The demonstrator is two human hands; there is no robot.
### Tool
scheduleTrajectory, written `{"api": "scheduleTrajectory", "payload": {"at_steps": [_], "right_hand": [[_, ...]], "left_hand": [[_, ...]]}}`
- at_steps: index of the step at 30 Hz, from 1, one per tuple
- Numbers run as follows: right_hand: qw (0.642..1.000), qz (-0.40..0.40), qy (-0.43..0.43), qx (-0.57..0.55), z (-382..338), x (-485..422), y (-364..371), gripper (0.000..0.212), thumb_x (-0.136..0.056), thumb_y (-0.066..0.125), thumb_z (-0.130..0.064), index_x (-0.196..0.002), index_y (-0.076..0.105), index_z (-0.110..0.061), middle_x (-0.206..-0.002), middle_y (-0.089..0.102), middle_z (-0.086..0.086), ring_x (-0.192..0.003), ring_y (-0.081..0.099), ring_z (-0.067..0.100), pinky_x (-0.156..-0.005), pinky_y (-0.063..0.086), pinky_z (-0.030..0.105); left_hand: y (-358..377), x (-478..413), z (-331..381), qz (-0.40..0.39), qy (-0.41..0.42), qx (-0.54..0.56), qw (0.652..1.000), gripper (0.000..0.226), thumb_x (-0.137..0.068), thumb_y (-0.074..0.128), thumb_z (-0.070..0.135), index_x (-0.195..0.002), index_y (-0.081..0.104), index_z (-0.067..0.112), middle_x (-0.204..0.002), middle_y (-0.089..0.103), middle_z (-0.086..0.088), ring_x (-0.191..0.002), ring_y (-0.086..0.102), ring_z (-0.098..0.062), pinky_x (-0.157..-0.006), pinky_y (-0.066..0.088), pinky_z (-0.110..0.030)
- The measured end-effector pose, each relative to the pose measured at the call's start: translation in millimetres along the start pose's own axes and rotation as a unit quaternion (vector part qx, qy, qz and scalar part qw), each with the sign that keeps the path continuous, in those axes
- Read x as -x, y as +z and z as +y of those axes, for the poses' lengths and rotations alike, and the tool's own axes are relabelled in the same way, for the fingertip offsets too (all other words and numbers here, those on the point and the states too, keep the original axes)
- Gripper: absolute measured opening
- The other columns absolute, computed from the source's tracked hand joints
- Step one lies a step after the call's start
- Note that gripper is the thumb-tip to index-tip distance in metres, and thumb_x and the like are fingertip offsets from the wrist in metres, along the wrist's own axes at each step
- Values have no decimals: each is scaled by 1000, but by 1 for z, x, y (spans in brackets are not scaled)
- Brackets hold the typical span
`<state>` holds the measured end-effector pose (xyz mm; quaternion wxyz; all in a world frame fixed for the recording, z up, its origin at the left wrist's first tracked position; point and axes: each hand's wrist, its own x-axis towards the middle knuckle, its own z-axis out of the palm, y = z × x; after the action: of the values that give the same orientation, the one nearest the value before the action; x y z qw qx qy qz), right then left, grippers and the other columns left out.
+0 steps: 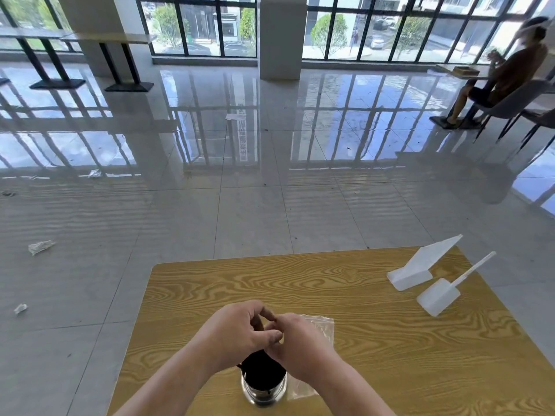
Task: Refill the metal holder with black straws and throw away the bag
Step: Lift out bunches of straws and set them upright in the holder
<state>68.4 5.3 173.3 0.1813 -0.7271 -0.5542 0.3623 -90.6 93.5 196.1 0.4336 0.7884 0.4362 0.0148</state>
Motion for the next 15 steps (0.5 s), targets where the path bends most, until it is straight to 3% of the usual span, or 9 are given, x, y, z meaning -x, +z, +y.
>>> {"api": "scheduleTrajectory", "payload": {"at_steps": [5, 10, 12, 15], "right_hand": [[1000, 28, -11, 9, -3, 4, -4, 15, -92, 58, -38, -95, 68, -27, -99, 71, -9, -89, 68, 11, -77, 61, 39], [998, 54, 1, 16, -6, 4, -9, 23, -92, 56, -41, -85, 66, -21, -92, 68, -7, -84, 65, 14, -77, 60, 43], [998, 61, -1, 17, -6, 3, -10, 21, -92, 57, -41, -85, 67, -25, -91, 68, -9, -85, 64, 11, -76, 60, 39], [997, 71, -9, 19, -2, 4, -10, 25, -93, 57, -46, -102, 74, -29, -102, 72, -12, -100, 62, 6, -85, 57, 32]], "left_hand": [[-2, 0, -1, 15, 2, 2, 1000, 16, -86, 78, 58, -98, 73, 49, -88, 76, 29, -73, 73, 2, -66, 60, -20], [-1, 1, -3, 13, 5, 20, 1000, 11, -89, 76, 56, -96, 75, 48, -88, 79, 25, -78, 76, 2, -75, 65, -28], [-1, 2, -4, 13, 1, 24, 1000, 13, -89, 75, 58, -97, 75, 47, -90, 80, 27, -80, 76, 4, -78, 66, -29], [-2, 3, -6, 26, -5, -4, 1000, 29, -84, 70, 70, -104, 73, 49, -99, 76, 30, -94, 72, 8, -80, 59, -23]]}}
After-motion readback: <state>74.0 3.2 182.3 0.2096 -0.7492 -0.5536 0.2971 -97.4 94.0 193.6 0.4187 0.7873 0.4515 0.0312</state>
